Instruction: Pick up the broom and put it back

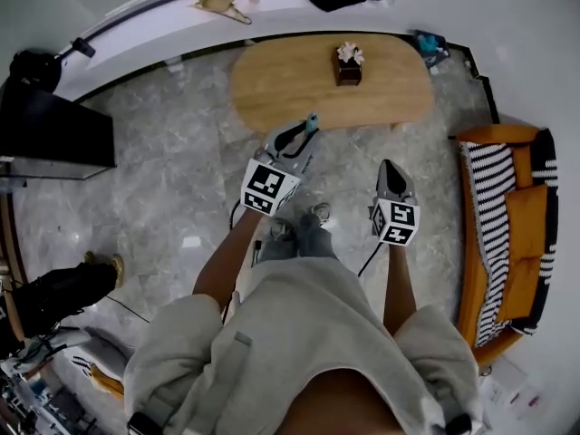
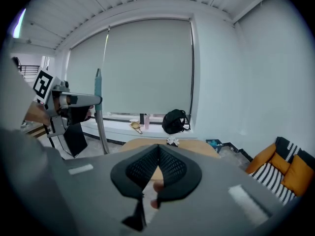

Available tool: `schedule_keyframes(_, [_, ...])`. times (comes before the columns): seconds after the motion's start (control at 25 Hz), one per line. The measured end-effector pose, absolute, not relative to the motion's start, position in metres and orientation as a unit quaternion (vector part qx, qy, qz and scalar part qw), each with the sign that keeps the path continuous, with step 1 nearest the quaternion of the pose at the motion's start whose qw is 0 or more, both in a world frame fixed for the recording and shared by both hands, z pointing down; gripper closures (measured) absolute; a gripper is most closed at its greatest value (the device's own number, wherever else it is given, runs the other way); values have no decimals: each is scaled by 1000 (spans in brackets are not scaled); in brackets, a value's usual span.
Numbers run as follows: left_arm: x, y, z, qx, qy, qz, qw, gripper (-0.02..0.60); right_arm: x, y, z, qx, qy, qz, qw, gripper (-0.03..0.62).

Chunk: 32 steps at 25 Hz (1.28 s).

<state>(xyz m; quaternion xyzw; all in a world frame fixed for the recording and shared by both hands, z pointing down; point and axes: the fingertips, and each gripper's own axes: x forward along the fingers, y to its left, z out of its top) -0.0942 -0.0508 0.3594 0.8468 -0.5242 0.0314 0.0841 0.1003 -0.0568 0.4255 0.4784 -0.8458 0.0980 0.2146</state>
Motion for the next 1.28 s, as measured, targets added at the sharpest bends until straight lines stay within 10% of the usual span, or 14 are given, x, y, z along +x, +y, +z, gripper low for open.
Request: schedule_keyframes(1.28, [-78,-130,618,843,-499,107,168,488,151,-49,604,414,-842,183,295,594])
